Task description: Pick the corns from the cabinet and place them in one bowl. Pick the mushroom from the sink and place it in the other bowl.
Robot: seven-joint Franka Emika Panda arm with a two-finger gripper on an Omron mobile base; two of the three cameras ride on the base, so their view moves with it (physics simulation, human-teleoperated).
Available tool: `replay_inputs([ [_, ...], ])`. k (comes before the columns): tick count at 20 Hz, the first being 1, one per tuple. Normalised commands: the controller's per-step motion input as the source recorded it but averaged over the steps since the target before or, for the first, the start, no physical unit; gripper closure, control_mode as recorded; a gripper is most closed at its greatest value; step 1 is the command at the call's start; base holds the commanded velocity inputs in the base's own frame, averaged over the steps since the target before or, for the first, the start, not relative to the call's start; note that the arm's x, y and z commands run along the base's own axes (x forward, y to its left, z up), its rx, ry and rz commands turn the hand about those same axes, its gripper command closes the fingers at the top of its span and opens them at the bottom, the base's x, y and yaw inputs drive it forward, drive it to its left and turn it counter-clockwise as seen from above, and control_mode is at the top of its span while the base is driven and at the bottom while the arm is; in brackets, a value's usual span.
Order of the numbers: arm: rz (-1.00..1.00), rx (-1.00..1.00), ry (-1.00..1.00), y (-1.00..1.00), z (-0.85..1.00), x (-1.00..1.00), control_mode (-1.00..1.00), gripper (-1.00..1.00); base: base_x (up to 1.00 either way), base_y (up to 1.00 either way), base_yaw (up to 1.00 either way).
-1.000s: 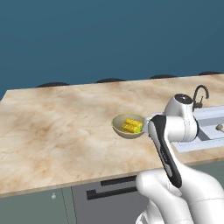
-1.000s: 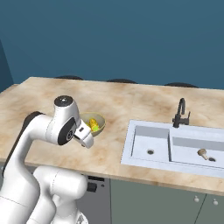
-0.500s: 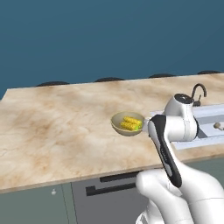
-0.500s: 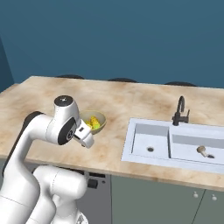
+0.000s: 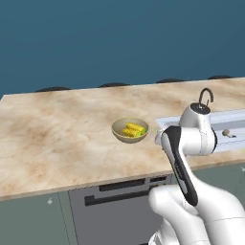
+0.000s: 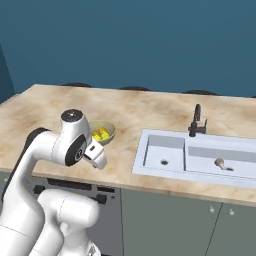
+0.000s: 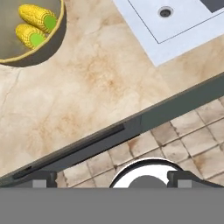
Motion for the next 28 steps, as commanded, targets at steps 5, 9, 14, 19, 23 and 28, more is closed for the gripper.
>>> replay_inputs([
  [5, 0.00, 0.00, 0.00, 0.00, 0.00, 0.00, 1.00, -1.00, -0.01, -0.64, 0.00],
  [9, 0.00, 0.00, 0.00, 0.00, 0.00, 0.00, 1.00, -1.00, 0.00, -0.65, 0.00],
  [14, 0.00, 0.00, 0.00, 0.00, 0.00, 0.00, 1.00, -1.00, 0.00, -0.65, 0.00],
  [19, 0.00, 0.00, 0.00, 0.00, 0.00, 0.00, 1.00, -1.00, 0.00, -0.66, 0.00],
  [23, 0.00, 0.00, 0.00, 0.00, 0.00, 0.00, 1.00, -1.00, 0.00, -0.66, 0.00],
  [28, 0.00, 0.00, 0.00, 0.00, 0.00, 0.00, 1.00, -1.00, 0.00, -0.66, 0.00],
])
